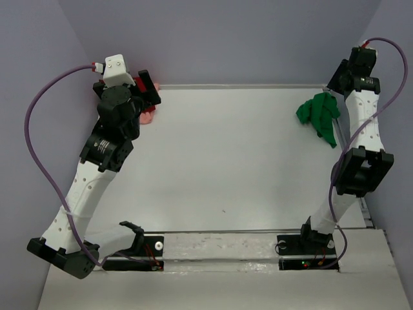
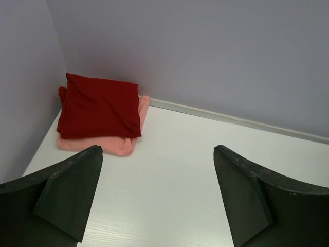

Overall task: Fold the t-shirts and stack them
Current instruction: Grab crumpled tshirt from the corner of the board with the right arm

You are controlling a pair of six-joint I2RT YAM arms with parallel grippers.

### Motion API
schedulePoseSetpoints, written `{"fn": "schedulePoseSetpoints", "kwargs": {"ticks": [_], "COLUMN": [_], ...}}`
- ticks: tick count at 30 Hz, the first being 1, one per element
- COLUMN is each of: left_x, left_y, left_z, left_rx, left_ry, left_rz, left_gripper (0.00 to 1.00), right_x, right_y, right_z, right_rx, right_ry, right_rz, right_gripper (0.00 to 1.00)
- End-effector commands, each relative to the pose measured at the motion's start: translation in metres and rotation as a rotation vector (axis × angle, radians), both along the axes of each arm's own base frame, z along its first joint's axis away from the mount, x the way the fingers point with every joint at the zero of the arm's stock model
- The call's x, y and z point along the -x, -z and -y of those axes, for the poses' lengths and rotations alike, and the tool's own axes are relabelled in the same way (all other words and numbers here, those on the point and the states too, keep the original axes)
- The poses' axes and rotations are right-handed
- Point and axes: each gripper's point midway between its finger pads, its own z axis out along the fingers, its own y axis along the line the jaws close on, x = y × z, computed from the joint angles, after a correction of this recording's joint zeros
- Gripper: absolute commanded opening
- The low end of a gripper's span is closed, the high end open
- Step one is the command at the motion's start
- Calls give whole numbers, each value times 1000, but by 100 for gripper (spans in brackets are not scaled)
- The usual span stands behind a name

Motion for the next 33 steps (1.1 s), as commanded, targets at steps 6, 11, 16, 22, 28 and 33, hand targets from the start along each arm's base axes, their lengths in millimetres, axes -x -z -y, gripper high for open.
{"fn": "schedulePoseSetpoints", "kwargs": {"ticks": [6,11,16,22,28,33], "left_x": [6,4,5,8,10,7], "left_y": [-16,-15,-14,-10,-10,-7], "left_z": [-4,-2,-3,-5,-3,0], "left_rx": [24,26,28,33,47,45], "left_ry": [-4,5,5,0,9,20], "left_rz": [62,60,64,62,66,54], "left_gripper": [99,99,99,99,99,99], "right_x": [-46,-63,-69,-60,-57,-65], "right_y": [40,51,63,83,108,122], "right_z": [-16,-9,-5,29,38,34], "right_rx": [-97,-100,-91,-96,-119,-139], "right_ry": [-120,-127,-120,-12,9,-28], "right_rz": [-26,-29,-52,-93,-132,-146], "right_gripper": [37,40,40,39,38,38]}}
